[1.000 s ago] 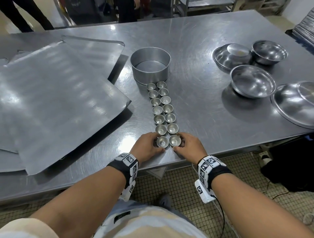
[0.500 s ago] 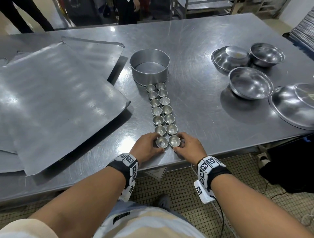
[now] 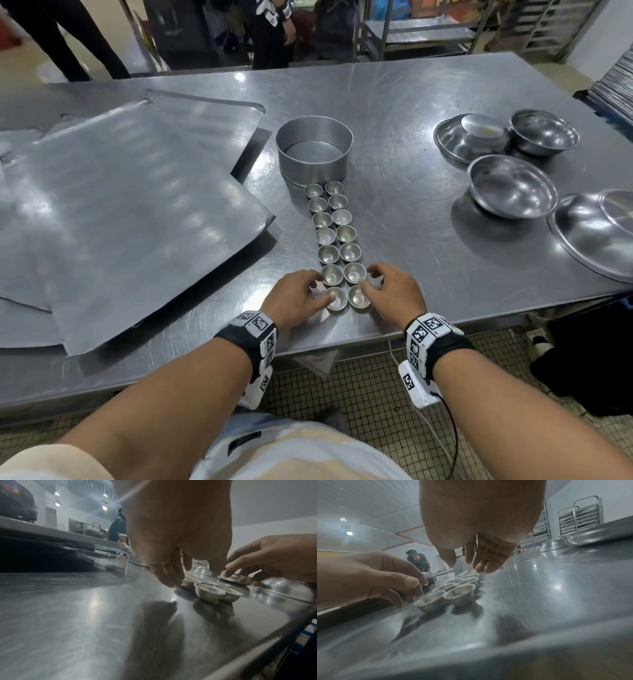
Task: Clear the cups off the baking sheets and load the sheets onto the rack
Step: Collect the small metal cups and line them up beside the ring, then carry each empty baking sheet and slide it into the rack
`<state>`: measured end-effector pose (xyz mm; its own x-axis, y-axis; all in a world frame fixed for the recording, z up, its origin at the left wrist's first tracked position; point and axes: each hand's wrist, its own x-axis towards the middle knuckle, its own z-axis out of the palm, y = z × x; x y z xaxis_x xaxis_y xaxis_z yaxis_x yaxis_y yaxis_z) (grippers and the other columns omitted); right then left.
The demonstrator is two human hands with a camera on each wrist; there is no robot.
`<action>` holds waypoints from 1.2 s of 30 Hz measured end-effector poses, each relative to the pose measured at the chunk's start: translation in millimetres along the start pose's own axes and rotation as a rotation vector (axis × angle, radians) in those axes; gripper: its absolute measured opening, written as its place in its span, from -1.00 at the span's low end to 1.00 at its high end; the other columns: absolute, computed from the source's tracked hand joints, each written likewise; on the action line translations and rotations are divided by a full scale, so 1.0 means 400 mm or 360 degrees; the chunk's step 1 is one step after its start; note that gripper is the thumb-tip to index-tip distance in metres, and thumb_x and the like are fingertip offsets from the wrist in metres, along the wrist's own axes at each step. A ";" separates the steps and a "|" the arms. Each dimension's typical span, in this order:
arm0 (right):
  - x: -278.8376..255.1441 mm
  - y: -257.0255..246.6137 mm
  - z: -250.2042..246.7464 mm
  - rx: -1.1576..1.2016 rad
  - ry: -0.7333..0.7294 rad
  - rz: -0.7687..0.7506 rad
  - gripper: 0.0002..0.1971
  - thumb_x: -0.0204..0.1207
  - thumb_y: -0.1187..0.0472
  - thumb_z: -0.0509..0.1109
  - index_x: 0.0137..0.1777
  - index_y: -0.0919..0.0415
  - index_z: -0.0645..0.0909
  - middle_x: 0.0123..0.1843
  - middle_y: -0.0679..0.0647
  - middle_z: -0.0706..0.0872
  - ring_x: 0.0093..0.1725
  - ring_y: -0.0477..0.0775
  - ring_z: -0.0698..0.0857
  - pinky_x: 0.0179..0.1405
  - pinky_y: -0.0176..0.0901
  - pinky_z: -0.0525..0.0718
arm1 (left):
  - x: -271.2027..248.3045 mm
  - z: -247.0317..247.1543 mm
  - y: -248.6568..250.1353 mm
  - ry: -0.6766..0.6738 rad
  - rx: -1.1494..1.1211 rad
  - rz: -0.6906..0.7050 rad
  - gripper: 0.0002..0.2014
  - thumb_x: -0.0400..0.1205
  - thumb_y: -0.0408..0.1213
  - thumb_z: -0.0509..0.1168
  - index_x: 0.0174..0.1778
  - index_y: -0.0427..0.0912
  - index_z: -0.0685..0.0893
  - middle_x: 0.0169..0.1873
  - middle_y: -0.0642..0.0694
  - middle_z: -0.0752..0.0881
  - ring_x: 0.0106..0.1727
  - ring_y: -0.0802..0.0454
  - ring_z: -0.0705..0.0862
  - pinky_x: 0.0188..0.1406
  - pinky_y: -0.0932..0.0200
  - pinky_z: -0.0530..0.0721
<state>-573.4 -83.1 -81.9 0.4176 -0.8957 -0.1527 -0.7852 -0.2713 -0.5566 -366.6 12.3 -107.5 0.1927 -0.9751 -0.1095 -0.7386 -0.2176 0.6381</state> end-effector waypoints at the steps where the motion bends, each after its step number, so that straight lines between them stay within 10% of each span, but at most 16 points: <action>1: 0.013 -0.014 -0.001 -0.0003 0.0033 -0.0019 -0.68 0.59 -0.13 0.39 0.26 -0.03 0.66 0.19 -0.10 0.75 0.04 -0.03 0.70 0.14 -0.01 0.71 | 0.003 -0.011 -0.005 0.0014 0.0020 -0.0004 -0.50 0.56 0.16 0.45 0.32 -0.07 0.70 0.07 0.02 0.76 0.00 0.10 0.70 0.06 0.07 0.70; 6: 0.092 -0.133 0.018 -0.0039 0.0089 -0.0205 -0.80 0.57 -0.11 0.37 0.03 -0.03 0.67 0.01 -0.05 0.76 -0.03 0.10 0.72 0.00 -0.04 0.65 | -0.011 -0.105 -0.050 0.0111 0.0083 -0.0070 -0.58 0.61 0.15 0.40 0.25 -0.05 0.72 0.00 0.07 0.75 -0.08 0.12 0.69 0.03 0.06 0.70; 17: 0.240 -0.478 0.142 -0.0138 -0.0076 -0.0642 -0.69 0.60 -0.12 0.36 0.19 0.03 0.71 0.15 -0.07 0.77 0.03 -0.02 0.68 0.03 -0.09 0.59 | -0.146 -0.412 -0.297 0.0693 0.0003 -0.0555 -0.67 0.61 0.17 0.39 0.13 0.03 0.75 -0.15 0.15 0.76 -0.06 0.08 0.72 0.02 0.09 0.67; 36: 0.490 -0.753 0.300 -0.0281 -0.0444 -0.0505 -0.44 0.53 -0.11 0.49 0.47 0.10 0.55 0.41 0.17 0.65 0.34 0.20 0.64 0.25 0.00 0.55 | -0.273 -0.661 -0.762 0.0753 -0.0109 -0.1453 -0.14 0.49 0.14 0.51 0.65 -0.10 0.36 0.53 -0.28 0.40 0.52 -0.31 0.48 0.51 -0.13 0.49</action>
<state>-200.0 -134.7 -42.1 0.7384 -0.6358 -0.2247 -0.6542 -0.5945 -0.4676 8.4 196.2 -88.5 0.9074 -0.3197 -0.2727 -0.1475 -0.8500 0.5057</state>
